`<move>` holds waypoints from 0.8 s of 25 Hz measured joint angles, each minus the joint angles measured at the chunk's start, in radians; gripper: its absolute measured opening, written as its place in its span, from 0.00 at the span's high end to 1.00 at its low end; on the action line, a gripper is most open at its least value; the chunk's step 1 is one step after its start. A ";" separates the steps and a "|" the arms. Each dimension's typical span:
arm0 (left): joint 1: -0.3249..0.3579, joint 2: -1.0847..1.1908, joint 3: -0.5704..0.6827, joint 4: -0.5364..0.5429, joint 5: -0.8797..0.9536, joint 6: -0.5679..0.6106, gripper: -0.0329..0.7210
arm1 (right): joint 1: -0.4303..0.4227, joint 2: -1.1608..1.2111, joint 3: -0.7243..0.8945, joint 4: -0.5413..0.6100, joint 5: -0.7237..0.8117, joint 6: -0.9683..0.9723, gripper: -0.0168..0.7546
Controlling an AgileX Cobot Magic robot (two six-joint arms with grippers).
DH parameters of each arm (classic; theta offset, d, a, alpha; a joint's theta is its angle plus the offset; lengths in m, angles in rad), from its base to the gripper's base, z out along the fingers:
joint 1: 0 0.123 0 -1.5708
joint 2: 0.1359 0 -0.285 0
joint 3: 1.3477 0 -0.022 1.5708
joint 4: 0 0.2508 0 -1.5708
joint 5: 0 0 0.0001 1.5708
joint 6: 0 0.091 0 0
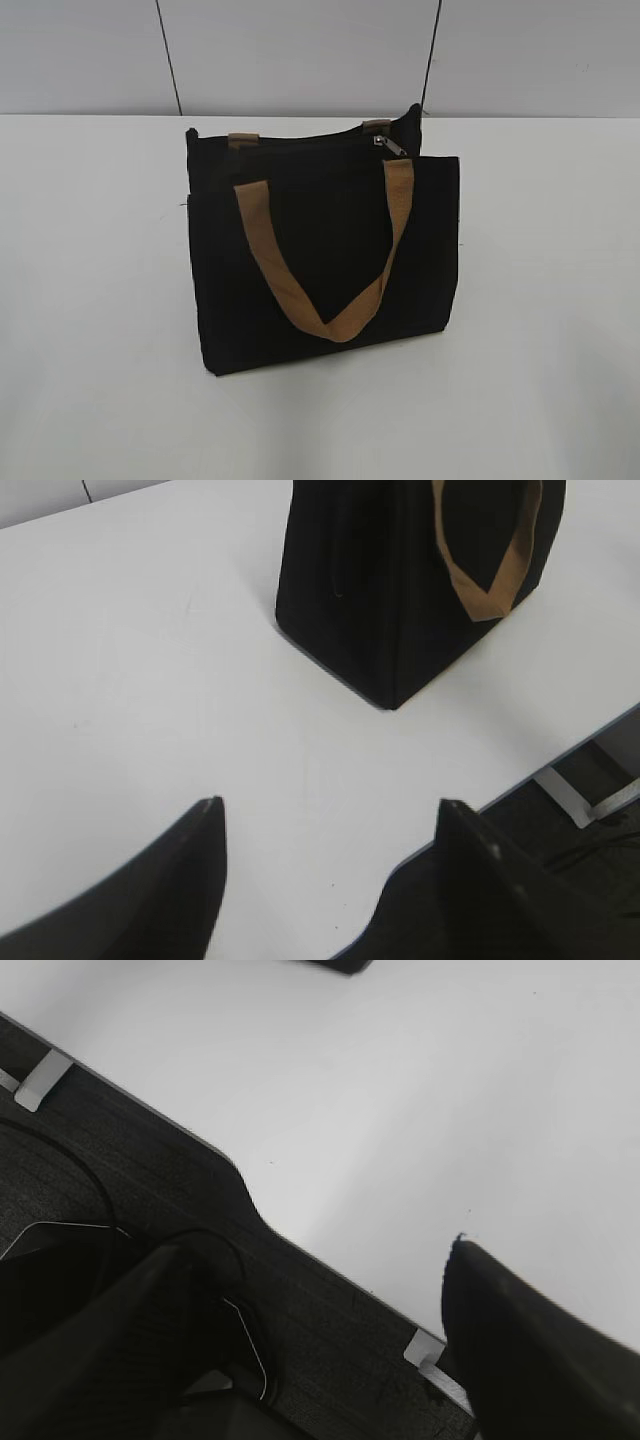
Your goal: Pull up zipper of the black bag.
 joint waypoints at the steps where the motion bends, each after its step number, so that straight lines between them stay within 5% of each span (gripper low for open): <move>1: 0.000 0.000 0.000 -0.002 0.000 0.000 0.31 | 0.000 0.000 0.000 0.000 -0.003 0.000 0.21; 9: 0.039 0.000 0.000 -0.005 0.000 0.000 0.31 | -0.006 -0.007 0.001 0.001 -0.009 0.000 0.21; 20: 0.536 0.000 0.000 -0.005 0.000 0.000 0.34 | -0.380 -0.203 0.002 0.004 -0.010 0.000 0.21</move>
